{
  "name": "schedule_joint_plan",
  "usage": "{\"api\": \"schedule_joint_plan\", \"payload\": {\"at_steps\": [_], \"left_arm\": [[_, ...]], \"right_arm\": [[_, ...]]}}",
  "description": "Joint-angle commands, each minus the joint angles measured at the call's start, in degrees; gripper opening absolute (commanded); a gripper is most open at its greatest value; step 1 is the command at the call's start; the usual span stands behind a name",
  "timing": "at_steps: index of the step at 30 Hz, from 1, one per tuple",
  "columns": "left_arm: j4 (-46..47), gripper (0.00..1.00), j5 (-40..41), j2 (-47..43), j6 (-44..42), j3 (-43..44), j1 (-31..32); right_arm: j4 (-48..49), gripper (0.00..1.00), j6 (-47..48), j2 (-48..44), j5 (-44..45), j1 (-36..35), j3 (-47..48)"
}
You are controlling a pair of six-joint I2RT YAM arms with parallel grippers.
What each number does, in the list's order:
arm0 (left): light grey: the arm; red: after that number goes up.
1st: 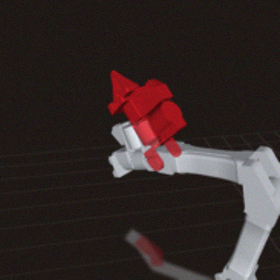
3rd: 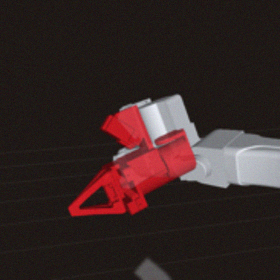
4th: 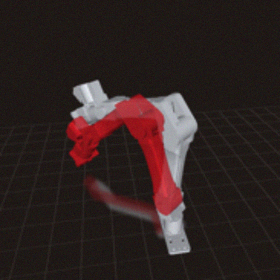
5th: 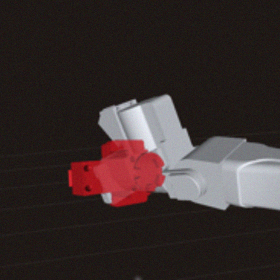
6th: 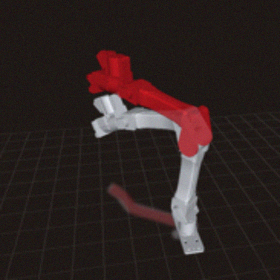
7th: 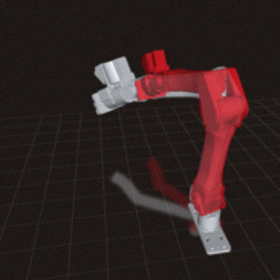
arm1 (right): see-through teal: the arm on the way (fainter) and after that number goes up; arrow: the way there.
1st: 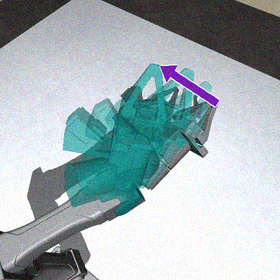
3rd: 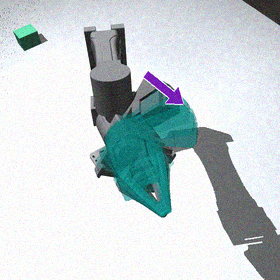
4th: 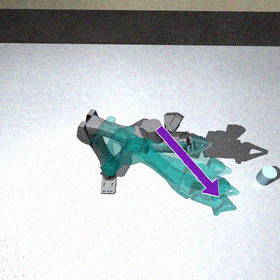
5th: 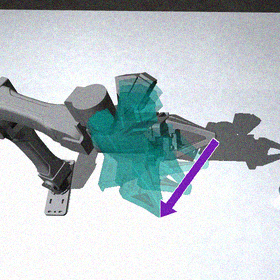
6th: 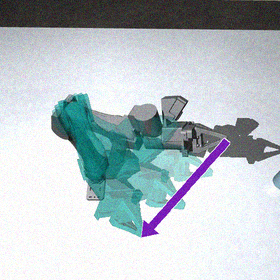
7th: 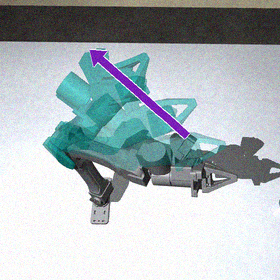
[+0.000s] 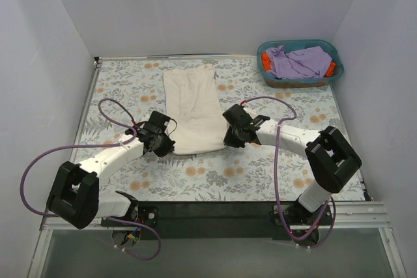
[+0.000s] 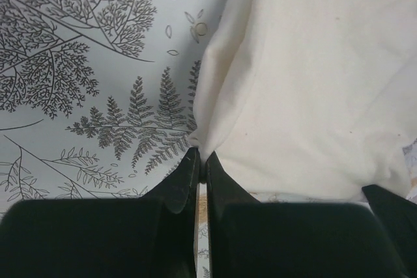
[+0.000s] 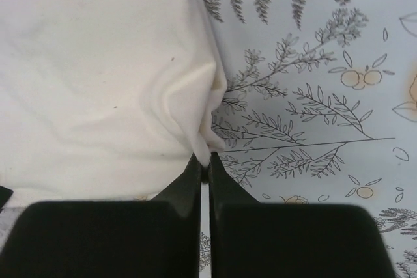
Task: Fold and stack the t-shirts
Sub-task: Fold the tshirt
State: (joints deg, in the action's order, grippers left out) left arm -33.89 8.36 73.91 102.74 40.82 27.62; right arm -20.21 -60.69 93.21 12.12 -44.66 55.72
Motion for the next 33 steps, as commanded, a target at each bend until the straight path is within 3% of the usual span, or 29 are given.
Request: {"api": "schedule_joint_plan", "payload": {"at_steps": [1,5,13,24,28,33], "left_arm": [[-5.39,0.0,3.16,-3.77,-7.02,4.61,-0.19],[-10.74,0.0,0.0,-4.65,-11.76,8.57,-0.11],[-24.37,0.0,-13.7,-7.63,-15.81,15.25,0.6],[-43.97,0.0,-26.71,-23.44,-13.01,12.45,0.86],[-45.65,0.0,-30.86,-24.95,-10.9,13.41,0.86],[-44.42,0.0,-24.55,-21.89,-9.49,16.22,0.86]], "right_arm": [[-4.05,0.01,11.79,-3.29,3.97,0.63,4.74],[-7.3,0.01,17.33,-4.0,-0.85,0.63,7.29],[-20.38,0.01,25.0,-3.91,-16.06,-1.39,14.66],[-41.82,0.01,27.99,-7.69,-27.58,-6.66,16.52],[-46.14,0.01,29.04,-7.26,-26.63,-6.66,21.34],[-48.79,0.01,31.15,-1.91,-21.27,-4.65,31.27]]}}
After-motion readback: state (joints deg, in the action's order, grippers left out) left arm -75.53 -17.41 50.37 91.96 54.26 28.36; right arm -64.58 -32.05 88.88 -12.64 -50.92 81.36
